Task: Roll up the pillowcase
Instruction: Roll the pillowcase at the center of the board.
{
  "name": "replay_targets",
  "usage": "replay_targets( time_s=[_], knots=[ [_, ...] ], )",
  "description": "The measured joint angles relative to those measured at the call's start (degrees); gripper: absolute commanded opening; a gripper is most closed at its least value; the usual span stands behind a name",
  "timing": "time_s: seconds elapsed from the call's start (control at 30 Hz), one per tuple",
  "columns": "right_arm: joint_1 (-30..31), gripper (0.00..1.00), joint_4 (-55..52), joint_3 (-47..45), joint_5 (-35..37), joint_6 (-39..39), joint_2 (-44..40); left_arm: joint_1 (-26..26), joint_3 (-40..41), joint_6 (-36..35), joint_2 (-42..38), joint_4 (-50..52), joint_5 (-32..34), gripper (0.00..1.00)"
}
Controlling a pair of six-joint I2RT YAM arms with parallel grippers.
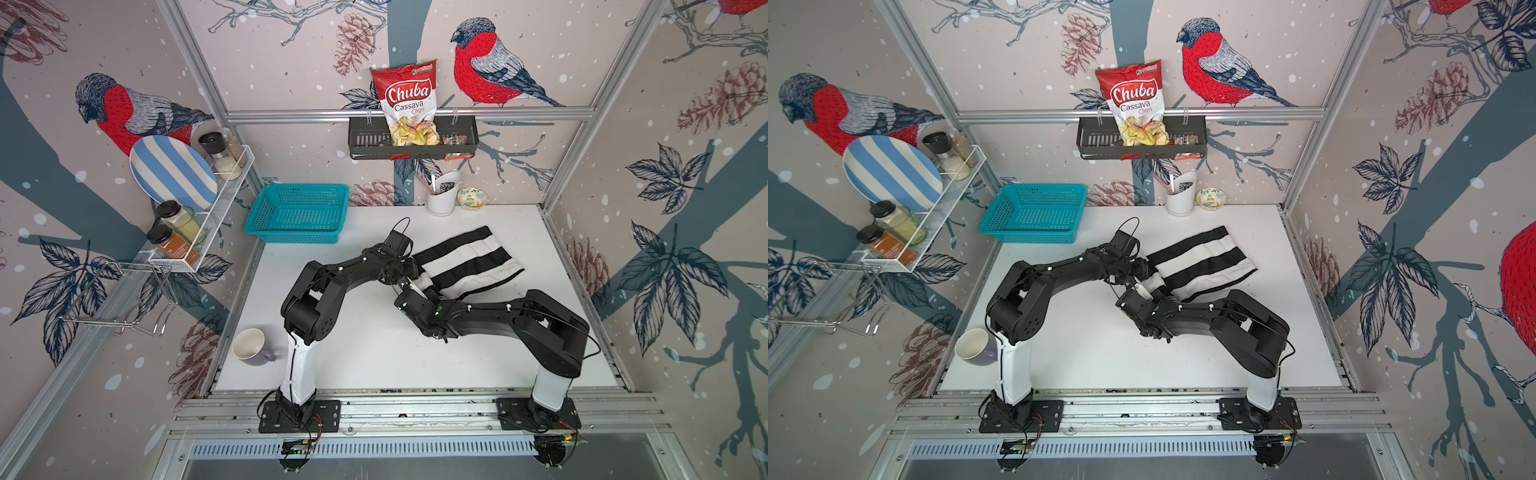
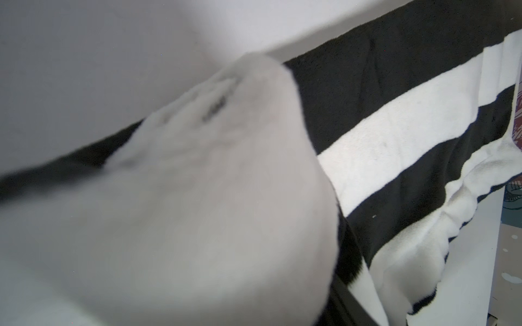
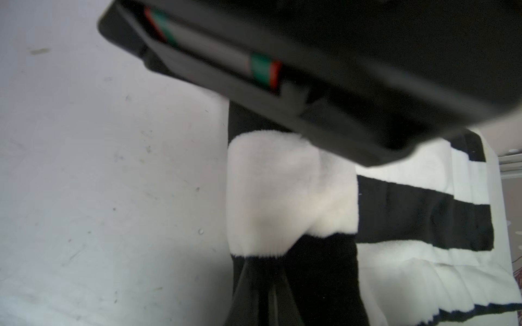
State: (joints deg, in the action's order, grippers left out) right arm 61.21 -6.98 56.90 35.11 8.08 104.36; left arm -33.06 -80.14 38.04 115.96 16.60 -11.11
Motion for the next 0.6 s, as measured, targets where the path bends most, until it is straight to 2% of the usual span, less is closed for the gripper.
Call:
replay_targets(
  time_s=[0.13, 0.3, 0.47, 0.6],
  knots=[
    [-1.51, 0.0, 0.55, -0.98, -10.05, 5.38, -4.24, 1.62, 0.24, -0.98, -4.66, 2.03, 2.67, 0.81],
    [-7.63, 0.0, 6.47, -6.88, -23.63, 12.68, -9.99, 3.3, 2.43, -1.99, -10.19, 2.27, 5.4, 0.81],
    [-19.23, 0.0, 16.85, -15.87, -40.33, 19.65, -14.29, 3.37, 4.85, -2.01, -11.76, 1.75, 4.07, 0.8],
    [-28.48, 0.0, 22.51, -18.99, -52.63, 22.67, -13.73, 2.54, 4.85, -1.92, -10.36, 1.01, 3.26, 0.79]
  ],
)
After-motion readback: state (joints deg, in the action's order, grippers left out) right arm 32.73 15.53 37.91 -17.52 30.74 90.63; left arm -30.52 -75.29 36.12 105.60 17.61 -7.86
